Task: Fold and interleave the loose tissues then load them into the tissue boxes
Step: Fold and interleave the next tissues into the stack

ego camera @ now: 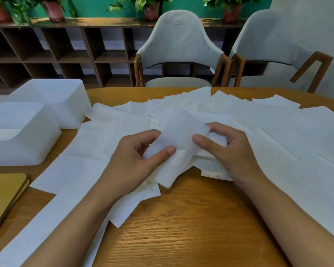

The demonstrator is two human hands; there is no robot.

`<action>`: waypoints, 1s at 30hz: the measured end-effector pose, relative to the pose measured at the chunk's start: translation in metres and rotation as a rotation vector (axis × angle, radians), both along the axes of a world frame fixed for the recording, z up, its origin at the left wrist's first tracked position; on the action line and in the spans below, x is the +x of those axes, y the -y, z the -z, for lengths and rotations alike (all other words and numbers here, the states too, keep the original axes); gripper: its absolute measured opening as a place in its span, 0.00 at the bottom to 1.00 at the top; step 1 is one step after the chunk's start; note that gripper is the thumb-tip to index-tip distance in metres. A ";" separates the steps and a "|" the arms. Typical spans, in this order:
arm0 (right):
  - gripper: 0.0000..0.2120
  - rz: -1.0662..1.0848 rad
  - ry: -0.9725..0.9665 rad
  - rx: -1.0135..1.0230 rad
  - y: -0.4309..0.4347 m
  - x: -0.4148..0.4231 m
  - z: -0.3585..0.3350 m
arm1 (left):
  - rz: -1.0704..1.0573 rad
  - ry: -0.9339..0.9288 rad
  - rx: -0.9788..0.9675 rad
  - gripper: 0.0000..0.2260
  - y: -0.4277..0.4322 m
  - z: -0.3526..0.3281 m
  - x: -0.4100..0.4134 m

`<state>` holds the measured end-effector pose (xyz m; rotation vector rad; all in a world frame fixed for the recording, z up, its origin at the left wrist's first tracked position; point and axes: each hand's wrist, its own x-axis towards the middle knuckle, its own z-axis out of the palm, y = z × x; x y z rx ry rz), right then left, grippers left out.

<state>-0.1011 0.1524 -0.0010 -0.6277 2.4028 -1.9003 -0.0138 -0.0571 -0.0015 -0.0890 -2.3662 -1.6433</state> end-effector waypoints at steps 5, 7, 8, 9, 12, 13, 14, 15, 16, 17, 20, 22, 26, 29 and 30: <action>0.09 -0.132 0.016 0.077 -0.002 0.003 -0.002 | 0.094 0.085 -0.178 0.09 0.018 -0.004 0.000; 0.05 -0.119 -0.002 0.115 0.000 0.004 0.001 | 0.027 0.068 -0.192 0.10 0.021 -0.005 -0.001; 0.05 -0.113 -0.008 0.132 0.001 0.005 0.002 | -0.036 0.041 -0.191 0.10 0.023 -0.005 -0.002; 0.05 -0.117 -0.006 0.138 0.002 0.005 0.003 | -0.092 0.018 -0.184 0.09 0.024 -0.006 -0.002; 0.15 -0.179 -0.013 0.146 0.004 0.007 0.004 | -0.129 -0.003 -0.171 0.07 0.025 -0.005 -0.002; 0.21 -0.197 -0.021 0.156 0.005 0.009 0.005 | -0.121 -0.002 -0.177 0.08 0.024 -0.004 -0.003; 0.26 -0.207 -0.045 0.175 0.006 0.009 0.006 | -0.113 -0.002 -0.181 0.09 0.023 -0.003 -0.003; 0.31 -0.206 -0.075 0.196 0.007 0.010 0.007 | -0.109 -0.002 -0.186 0.10 0.021 -0.002 -0.003; 0.34 -0.201 -0.097 0.209 0.009 0.010 0.008 | -0.110 -0.001 -0.191 0.11 0.020 -0.001 -0.004; 0.36 -0.197 -0.105 0.203 0.010 0.011 0.009 | -0.111 0.001 -0.194 0.12 0.018 0.001 -0.004; 0.40 -0.181 -0.118 0.174 0.012 0.012 0.011 | -0.109 0.007 -0.188 0.13 0.014 0.006 -0.006; 0.40 -0.172 -0.126 0.173 0.014 0.011 0.012 | -0.122 0.002 -0.190 0.13 0.012 0.007 -0.006; 0.36 -0.164 -0.113 0.144 0.013 0.010 0.014 | -0.160 -0.010 -0.129 0.12 0.011 0.007 -0.005; 0.35 -0.165 -0.118 0.155 0.013 0.010 0.014 | -0.165 -0.002 -0.112 0.11 0.009 0.008 -0.005; 0.35 -0.162 -0.119 0.155 0.013 0.010 0.014 | -0.169 0.001 -0.107 0.10 0.008 0.009 -0.006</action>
